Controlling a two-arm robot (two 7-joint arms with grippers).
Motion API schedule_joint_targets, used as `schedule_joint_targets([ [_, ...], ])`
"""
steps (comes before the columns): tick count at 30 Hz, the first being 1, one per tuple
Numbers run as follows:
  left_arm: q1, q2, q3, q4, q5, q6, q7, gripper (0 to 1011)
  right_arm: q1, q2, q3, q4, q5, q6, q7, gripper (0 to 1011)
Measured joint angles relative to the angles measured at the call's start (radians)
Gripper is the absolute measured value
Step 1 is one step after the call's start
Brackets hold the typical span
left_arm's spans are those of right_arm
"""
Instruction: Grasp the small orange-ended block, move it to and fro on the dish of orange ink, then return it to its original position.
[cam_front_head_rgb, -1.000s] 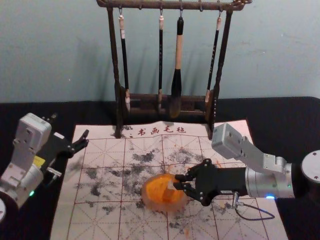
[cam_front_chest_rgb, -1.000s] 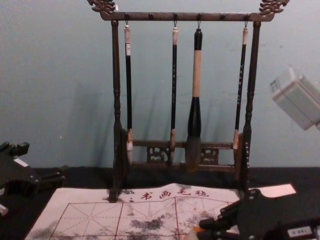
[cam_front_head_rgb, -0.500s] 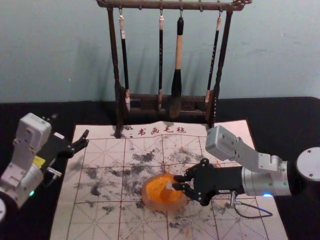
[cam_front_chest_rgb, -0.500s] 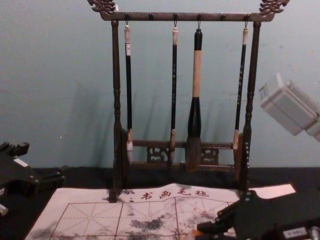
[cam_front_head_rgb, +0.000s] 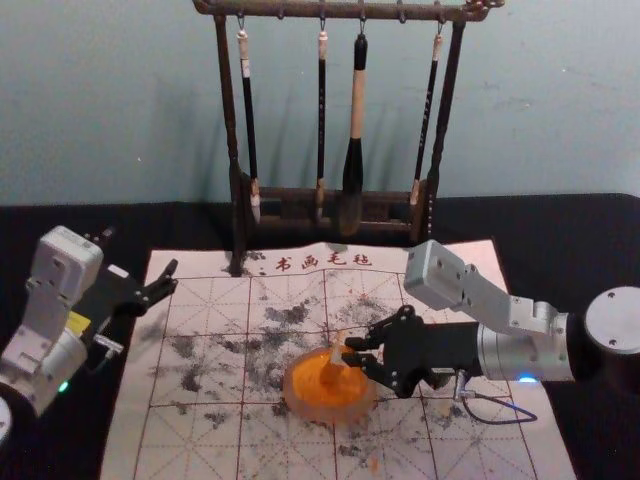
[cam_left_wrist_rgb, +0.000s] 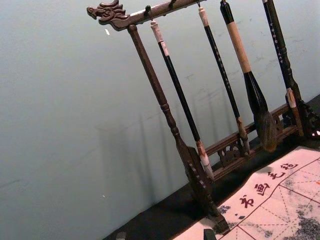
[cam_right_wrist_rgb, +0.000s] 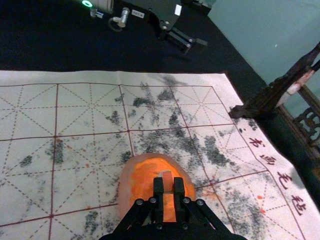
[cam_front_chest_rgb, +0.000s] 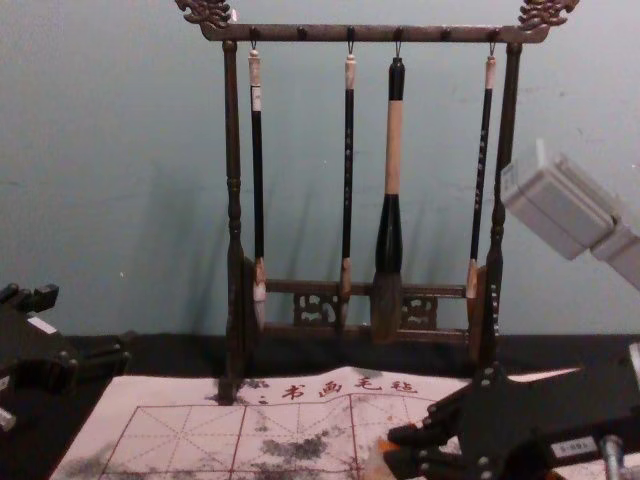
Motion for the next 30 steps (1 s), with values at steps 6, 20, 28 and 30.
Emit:
schedule_joint_targets([
  [6, 0.000, 0.000, 0.000, 0.000, 0.000, 0.000, 0.000, 1001, 0.002, 0.002, 0.006, 0.003, -0.008, 0.004, -0.006, 97],
  [20, 0.000, 0.000, 0.000, 0.000, 0.000, 0.000, 0.000, 1001, -0.021, 0.035, 0.023, -0.032, -0.013, 0.015, -0.007, 97],
  [28, 0.000, 0.000, 0.000, 0.000, 0.000, 0.000, 0.000, 1001, -0.040, 0.056, 0.030, -0.065, -0.004, 0.015, 0.000, 97],
  [30, 0.000, 0.000, 0.000, 0.000, 0.000, 0.000, 0.000, 1001, -0.044, 0.060, 0.030, -0.073, -0.001, 0.014, 0.004, 97],
])
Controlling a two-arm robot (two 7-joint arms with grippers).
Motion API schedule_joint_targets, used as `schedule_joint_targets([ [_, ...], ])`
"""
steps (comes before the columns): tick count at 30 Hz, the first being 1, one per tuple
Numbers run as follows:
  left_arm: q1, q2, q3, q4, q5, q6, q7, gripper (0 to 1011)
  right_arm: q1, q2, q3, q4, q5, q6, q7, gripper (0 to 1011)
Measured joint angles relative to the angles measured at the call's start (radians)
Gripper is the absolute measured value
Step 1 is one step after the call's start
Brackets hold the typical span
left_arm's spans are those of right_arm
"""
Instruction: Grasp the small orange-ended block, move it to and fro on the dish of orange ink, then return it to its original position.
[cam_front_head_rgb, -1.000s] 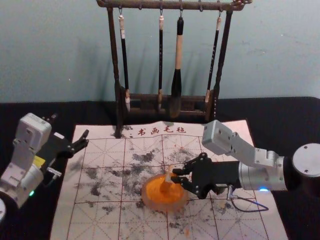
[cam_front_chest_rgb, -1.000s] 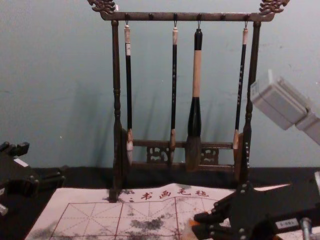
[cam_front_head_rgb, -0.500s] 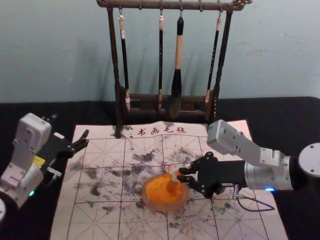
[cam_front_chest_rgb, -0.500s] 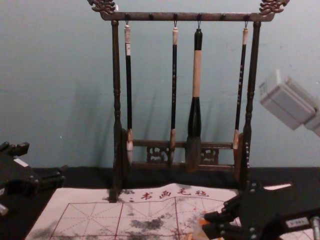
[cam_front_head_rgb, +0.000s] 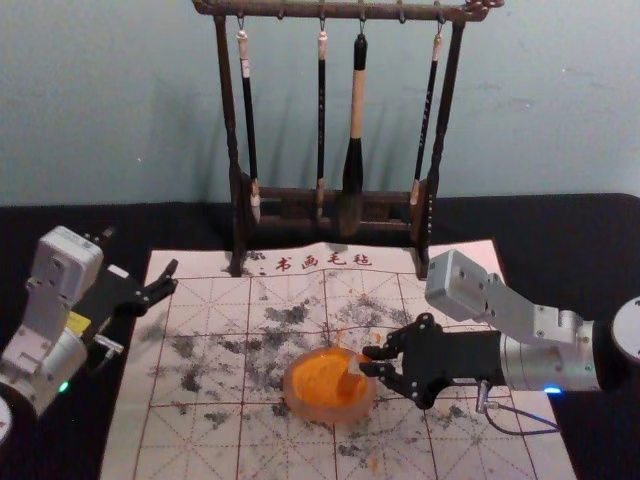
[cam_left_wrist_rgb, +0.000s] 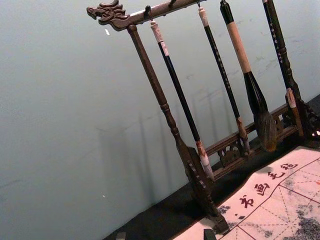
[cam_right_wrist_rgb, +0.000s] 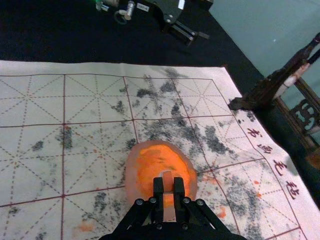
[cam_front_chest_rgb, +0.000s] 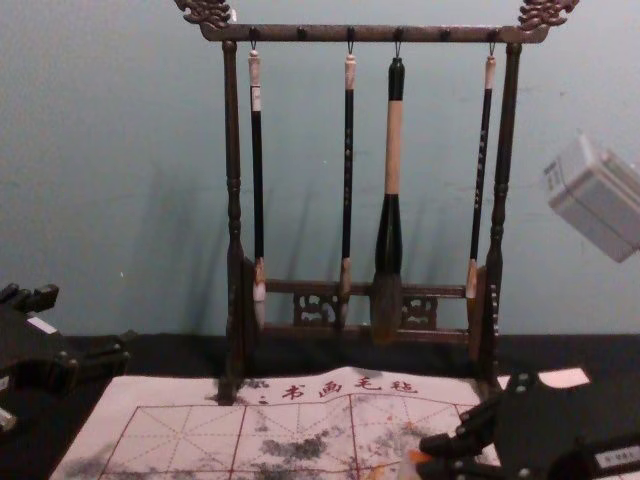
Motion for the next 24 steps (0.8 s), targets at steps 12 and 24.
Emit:
schedule_joint_targets([
  [12, 0.000, 0.000, 0.000, 0.000, 0.000, 0.000, 0.000, 1001, 0.004, -0.017, -0.023, -0.002, -0.001, -0.009, 0.015, 97],
  [24, 0.000, 0.000, 0.000, 0.000, 0.000, 0.000, 0.000, 1001, 0.038, -0.058, -0.042, 0.047, -0.015, -0.013, 0.016, 97],
])
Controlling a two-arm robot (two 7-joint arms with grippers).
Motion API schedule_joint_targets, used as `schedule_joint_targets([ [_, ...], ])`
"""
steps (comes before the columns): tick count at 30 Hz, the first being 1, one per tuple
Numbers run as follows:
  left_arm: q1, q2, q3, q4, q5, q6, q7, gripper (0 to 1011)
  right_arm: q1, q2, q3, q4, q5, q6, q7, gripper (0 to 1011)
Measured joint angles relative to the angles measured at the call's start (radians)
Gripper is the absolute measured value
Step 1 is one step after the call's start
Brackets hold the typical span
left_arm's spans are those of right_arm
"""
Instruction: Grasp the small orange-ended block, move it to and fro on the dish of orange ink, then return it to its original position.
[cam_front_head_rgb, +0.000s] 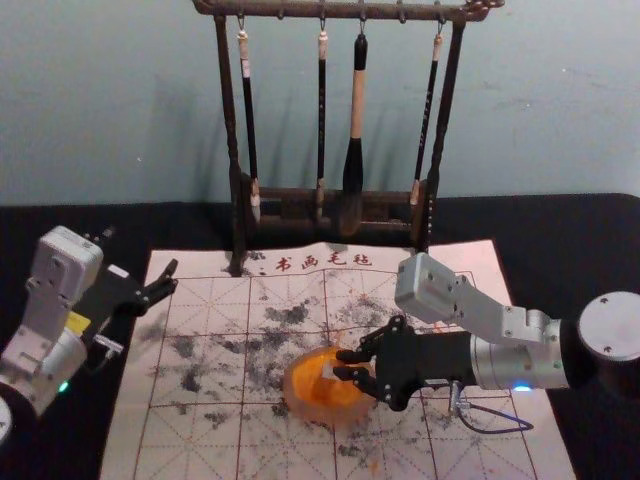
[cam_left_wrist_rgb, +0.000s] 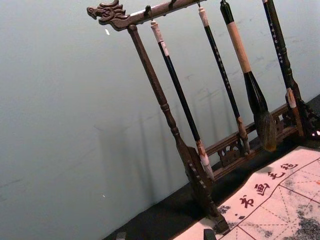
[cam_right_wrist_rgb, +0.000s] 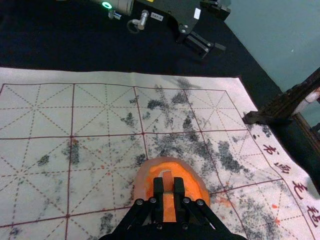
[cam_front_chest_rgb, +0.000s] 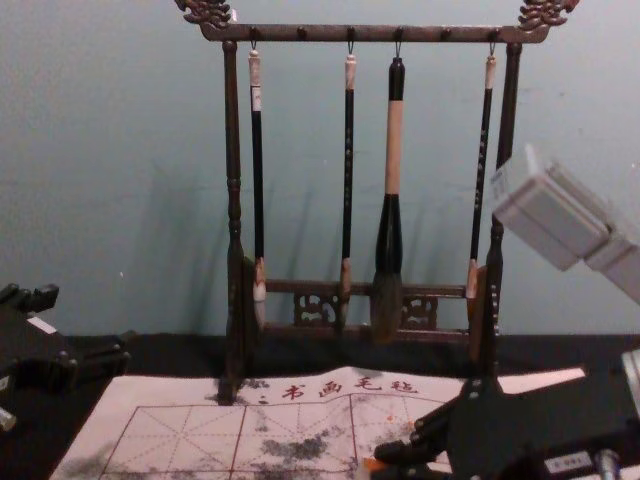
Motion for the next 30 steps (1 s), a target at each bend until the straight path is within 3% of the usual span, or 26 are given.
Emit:
schedule_joint_targets([
  [18, 0.000, 0.000, 0.000, 0.000, 0.000, 0.000, 0.000, 1001, 0.035, -0.039, 0.004, 0.057, -0.019, 0.027, -0.034, 97],
  [30, 0.000, 0.000, 0.000, 0.000, 0.000, 0.000, 0.000, 1002, 0.016, -0.008, 0.029, 0.024, -0.020, 0.047, -0.044, 97],
])
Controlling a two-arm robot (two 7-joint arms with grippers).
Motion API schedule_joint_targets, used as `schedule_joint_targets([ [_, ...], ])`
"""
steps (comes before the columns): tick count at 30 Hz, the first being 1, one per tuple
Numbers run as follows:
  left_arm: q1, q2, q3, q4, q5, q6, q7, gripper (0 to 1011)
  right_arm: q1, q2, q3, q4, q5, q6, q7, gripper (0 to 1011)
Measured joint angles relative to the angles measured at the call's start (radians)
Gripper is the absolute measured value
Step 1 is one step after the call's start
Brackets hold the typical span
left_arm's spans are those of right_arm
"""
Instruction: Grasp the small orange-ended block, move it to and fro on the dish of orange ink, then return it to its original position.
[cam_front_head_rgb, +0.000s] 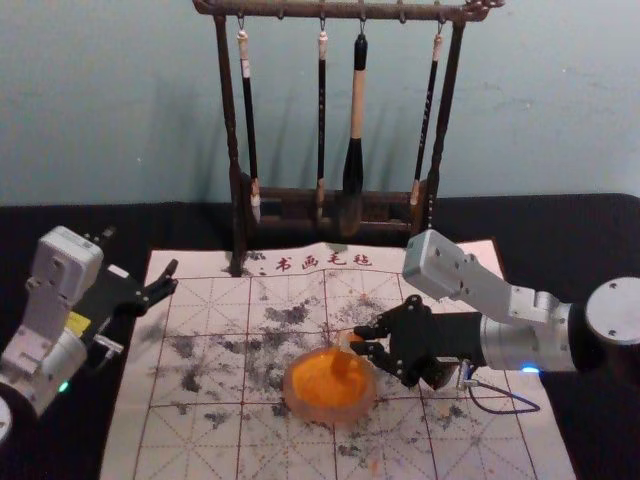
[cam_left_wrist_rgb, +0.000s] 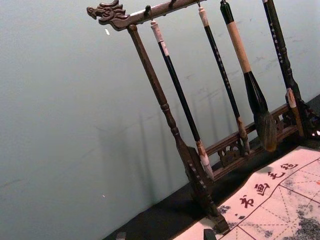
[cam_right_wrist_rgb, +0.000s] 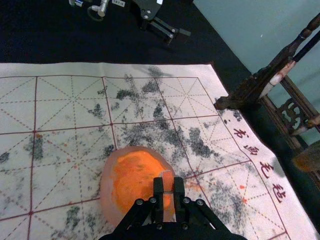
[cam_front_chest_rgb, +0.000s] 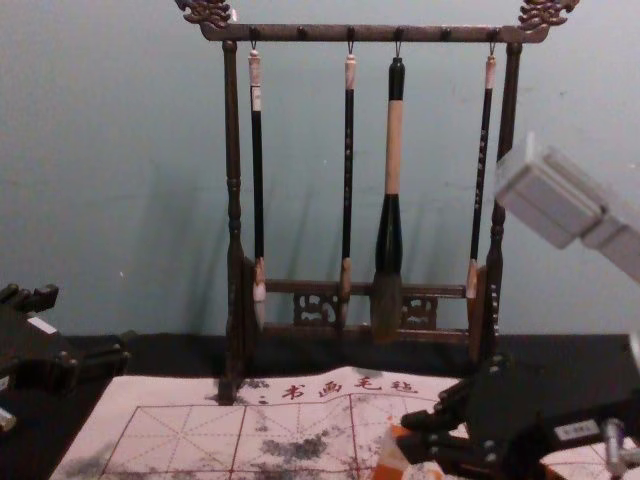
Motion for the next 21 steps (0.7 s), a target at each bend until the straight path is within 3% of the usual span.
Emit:
schedule_joint_targets([
  [12, 0.000, 0.000, 0.000, 0.000, 0.000, 0.000, 0.000, 1001, -0.057, 0.066, 0.022, -0.095, 0.018, 0.021, 0.001, 97],
  [21, 0.000, 0.000, 0.000, 0.000, 0.000, 0.000, 0.000, 1001, -0.071, 0.073, 0.015, -0.120, 0.023, 0.024, 0.012, 97],
])
